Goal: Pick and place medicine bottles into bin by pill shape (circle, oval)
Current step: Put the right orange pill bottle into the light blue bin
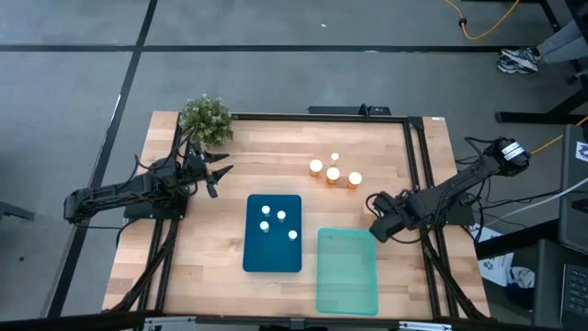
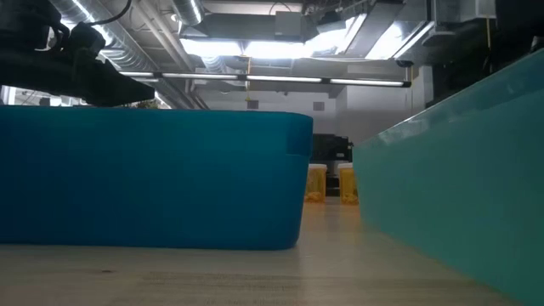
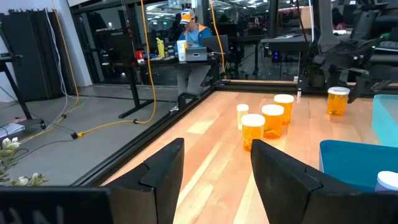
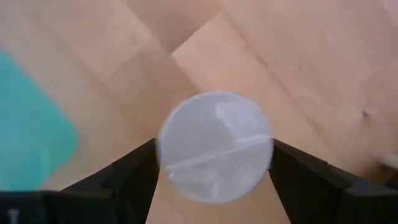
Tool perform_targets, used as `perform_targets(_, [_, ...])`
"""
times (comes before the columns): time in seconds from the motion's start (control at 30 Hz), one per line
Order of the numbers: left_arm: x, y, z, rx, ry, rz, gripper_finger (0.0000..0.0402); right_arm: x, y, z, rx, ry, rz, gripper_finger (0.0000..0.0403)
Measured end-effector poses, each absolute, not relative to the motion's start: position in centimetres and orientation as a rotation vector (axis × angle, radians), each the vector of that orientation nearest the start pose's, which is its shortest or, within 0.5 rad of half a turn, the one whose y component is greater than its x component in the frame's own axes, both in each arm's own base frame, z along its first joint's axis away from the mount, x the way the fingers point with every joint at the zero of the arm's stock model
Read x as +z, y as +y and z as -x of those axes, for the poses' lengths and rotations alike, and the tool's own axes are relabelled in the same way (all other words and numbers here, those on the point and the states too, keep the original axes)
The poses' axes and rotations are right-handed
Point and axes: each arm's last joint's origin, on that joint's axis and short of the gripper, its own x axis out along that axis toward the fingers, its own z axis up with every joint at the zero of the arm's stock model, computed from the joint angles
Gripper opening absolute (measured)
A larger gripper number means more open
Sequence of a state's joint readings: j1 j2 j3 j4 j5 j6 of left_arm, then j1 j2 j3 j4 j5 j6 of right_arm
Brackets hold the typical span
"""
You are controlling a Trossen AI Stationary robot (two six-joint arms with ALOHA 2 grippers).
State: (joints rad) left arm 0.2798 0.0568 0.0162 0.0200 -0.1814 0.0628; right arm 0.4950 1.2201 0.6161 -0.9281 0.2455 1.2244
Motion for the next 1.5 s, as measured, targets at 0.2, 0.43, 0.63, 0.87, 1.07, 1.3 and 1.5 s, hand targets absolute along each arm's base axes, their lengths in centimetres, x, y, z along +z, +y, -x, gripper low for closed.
perform_targets(0.2, [16.6,3.3,-9.5,0.461,0.035,-0.061,0.0177,16.2,7.1,-15.0,-0.683,1.248,-0.425,0.0287])
perform_targets(0.43, [16.6,3.3,-9.5,0.460,0.036,-0.061,0.0177,16.3,7.1,-15.2,-0.689,1.215,-0.415,0.0282])
perform_targets(0.63, [16.6,3.3,-9.5,0.461,0.035,-0.061,0.0177,16.3,7.3,-15.4,-0.673,1.202,-0.441,0.0231])
perform_targets(0.87, [16.6,3.3,-9.5,0.460,0.035,-0.061,0.0177,16.5,7.2,-15.3,-0.680,1.224,-0.432,0.0203])
perform_targets(1.07, [16.7,3.3,-9.5,0.460,0.035,-0.061,0.0177,19.4,7.4,-15.9,-0.717,1.209,-0.384,0.0206])
perform_targets(1.3, [16.6,3.3,-9.5,0.461,0.035,-0.061,0.0177,24.6,8.0,-17.5,-0.666,1.087,-0.347,0.0204])
perform_targets(1.5, [16.6,3.3,-9.5,0.461,0.035,-0.061,0.0177,28.5,8.8,-19.3,-0.506,0.946,-0.293,0.0209])
